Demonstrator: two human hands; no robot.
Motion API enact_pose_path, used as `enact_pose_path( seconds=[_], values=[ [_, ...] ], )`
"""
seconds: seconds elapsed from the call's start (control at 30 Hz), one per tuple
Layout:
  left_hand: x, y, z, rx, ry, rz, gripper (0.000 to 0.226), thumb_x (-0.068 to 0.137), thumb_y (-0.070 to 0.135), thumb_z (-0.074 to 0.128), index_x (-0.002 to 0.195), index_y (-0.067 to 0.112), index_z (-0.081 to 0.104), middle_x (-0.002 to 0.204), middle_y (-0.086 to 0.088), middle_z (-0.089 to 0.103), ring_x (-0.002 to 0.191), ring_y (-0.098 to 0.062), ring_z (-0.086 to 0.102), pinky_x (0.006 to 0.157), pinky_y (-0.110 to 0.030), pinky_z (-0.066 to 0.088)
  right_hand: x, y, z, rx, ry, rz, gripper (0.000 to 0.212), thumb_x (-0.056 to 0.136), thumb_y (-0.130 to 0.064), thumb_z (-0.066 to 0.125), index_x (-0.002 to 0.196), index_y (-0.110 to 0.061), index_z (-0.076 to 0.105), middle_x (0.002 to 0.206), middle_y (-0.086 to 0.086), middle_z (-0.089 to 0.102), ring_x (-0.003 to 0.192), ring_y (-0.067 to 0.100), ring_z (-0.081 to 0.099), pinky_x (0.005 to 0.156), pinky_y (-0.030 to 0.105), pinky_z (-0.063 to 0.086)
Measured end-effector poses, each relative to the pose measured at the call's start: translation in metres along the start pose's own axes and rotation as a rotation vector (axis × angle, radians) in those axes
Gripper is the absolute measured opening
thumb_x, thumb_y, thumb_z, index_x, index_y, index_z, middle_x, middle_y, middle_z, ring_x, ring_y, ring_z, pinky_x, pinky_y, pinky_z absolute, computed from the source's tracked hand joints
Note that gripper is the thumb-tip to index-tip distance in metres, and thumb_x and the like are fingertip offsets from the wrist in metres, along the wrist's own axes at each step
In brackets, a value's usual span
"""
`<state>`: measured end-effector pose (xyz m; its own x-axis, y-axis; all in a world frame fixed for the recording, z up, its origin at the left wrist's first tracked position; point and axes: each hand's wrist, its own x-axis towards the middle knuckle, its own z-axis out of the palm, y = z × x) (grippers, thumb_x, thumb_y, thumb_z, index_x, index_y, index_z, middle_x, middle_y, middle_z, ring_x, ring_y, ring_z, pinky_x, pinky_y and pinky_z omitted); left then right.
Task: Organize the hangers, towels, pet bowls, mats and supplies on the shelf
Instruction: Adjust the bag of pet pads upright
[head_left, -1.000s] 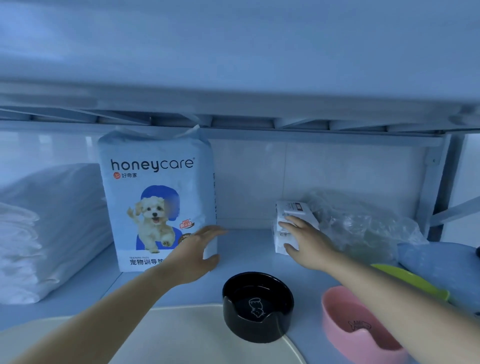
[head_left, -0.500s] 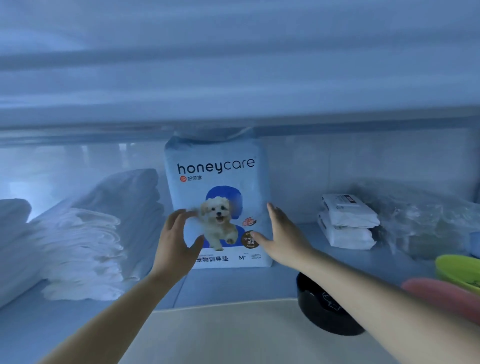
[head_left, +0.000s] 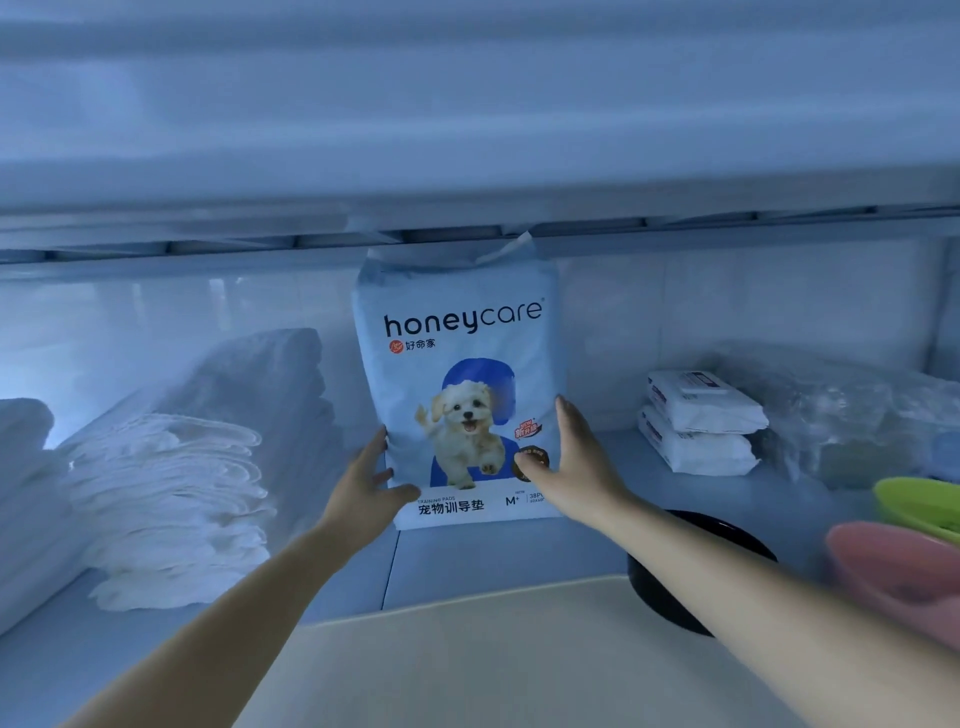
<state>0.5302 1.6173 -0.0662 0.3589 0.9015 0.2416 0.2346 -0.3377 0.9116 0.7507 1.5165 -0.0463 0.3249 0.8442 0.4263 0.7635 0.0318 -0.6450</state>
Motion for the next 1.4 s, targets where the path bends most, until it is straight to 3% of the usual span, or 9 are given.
enact_pose_path(
  seconds=[0.17, 0.33, 0.47, 0.83, 0.93, 1.0, 1.13, 1.2, 1.4],
  values=[
    [0.005, 0.007, 0.019, -0.063, -0.07, 0.014, 0.084, 0.08, -0.001, 0.063, 0.145, 0.036, 0.025, 0.141, 0.016, 0.035, 0.127, -0.016, 0.046, 0.082, -0.025, 0.041, 0.005, 0.013, -0.013, 0.042, 0.043, 0.068, 0.084, 0.087, -0.034, 0.057, 0.15, -0.017, 0.004, 0.158, -0.002, 0.009, 0.143, 0.014, 0.017, 0.111, 0.026, 0.024],
    [0.015, 0.02, 0.048, -0.086, -0.142, 0.006, 0.084, 0.082, -0.002, 0.061, 0.146, 0.035, 0.02, 0.148, 0.014, 0.028, 0.133, -0.016, 0.039, 0.088, -0.029, 0.037, 0.009, 0.034, -0.039, -0.003, 0.068, 0.103, 0.08, 0.088, -0.032, 0.056, 0.15, -0.023, 0.005, 0.157, -0.006, 0.01, 0.14, 0.013, 0.023, 0.09, 0.022, 0.034],
    [0.024, 0.021, 0.072, -0.093, -0.19, 0.016, 0.087, 0.082, -0.004, 0.058, 0.146, 0.039, 0.017, 0.148, 0.017, 0.025, 0.134, -0.014, 0.037, 0.089, -0.029, 0.038, 0.012, 0.06, -0.056, -0.072, 0.03, 0.095, 0.087, 0.086, -0.037, 0.059, 0.15, -0.026, 0.001, 0.158, -0.007, 0.005, 0.144, 0.011, 0.013, 0.113, 0.029, 0.021],
    [0.057, 0.034, 0.144, -0.023, -0.227, 0.039, 0.092, 0.082, -0.001, 0.058, 0.148, 0.036, 0.006, 0.144, 0.012, 0.022, 0.137, -0.014, 0.032, 0.072, -0.018, 0.04, 0.038, 0.113, -0.094, -0.085, -0.002, 0.143, 0.085, 0.089, -0.033, 0.056, 0.15, -0.029, -0.003, 0.158, -0.01, -0.005, 0.145, 0.008, 0.005, 0.104, 0.019, 0.019],
    [0.058, 0.032, 0.144, -0.038, -0.234, 0.066, 0.091, 0.083, 0.0, 0.059, 0.148, 0.034, 0.005, 0.14, 0.014, 0.022, 0.135, -0.013, 0.032, 0.083, -0.025, 0.04, 0.034, 0.118, -0.096, -0.322, 0.024, 0.029, 0.073, 0.093, -0.031, 0.05, 0.15, -0.024, 0.006, 0.158, -0.004, -0.005, 0.145, 0.013, 0.009, 0.107, 0.026, 0.029],
    [0.053, 0.021, 0.137, 0.013, -0.219, 0.122, 0.086, 0.085, 0.001, 0.059, 0.147, 0.035, 0.011, 0.137, 0.017, 0.024, 0.133, -0.013, 0.035, 0.091, -0.028, 0.041, 0.025, 0.119, -0.095, -0.533, 0.041, -0.149, 0.057, 0.094, -0.031, 0.045, 0.147, -0.021, 0.024, 0.157, -0.002, 0.003, 0.142, 0.014, 0.017, 0.098, 0.031, 0.044],
    [0.033, -0.018, 0.131, 0.444, -0.142, 0.328, 0.073, 0.084, 0.026, 0.053, 0.147, 0.028, 0.016, 0.147, 0.01, 0.027, 0.133, -0.012, 0.035, 0.097, -0.018, 0.032, 0.018, 0.115, -0.089, -0.653, -0.095, -0.424, 0.042, 0.095, -0.031, 0.039, 0.135, -0.021, 0.046, 0.153, -0.004, 0.024, 0.136, 0.014, 0.031, 0.095, 0.035, 0.045],
    [0.03, -0.027, 0.135, 0.557, -0.197, 0.386, 0.076, 0.076, 0.049, 0.036, 0.147, 0.028, 0.018, 0.15, 0.012, 0.022, 0.134, -0.011, 0.034, 0.1, -0.018, 0.033, 0.021, 0.109, -0.081, -0.659, -0.184, -0.362, 0.043, 0.099, -0.035, 0.033, 0.14, -0.025, 0.039, 0.156, -0.007, 0.016, 0.141, 0.014, 0.021, 0.1, 0.035, 0.039],
    [0.027, -0.026, 0.144, 0.692, -0.224, 0.433, 0.08, 0.069, 0.063, 0.012, 0.145, 0.039, 0.019, 0.153, 0.019, 0.015, 0.138, -0.006, 0.024, 0.105, -0.022, 0.031, 0.026, 0.089, -0.072, -0.633, -0.369, -0.127, 0.052, 0.099, -0.049, 0.019, 0.146, -0.027, 0.027, 0.157, -0.013, -0.009, 0.145, 0.012, 0.002, 0.113, 0.035, 0.023]
  ],
)
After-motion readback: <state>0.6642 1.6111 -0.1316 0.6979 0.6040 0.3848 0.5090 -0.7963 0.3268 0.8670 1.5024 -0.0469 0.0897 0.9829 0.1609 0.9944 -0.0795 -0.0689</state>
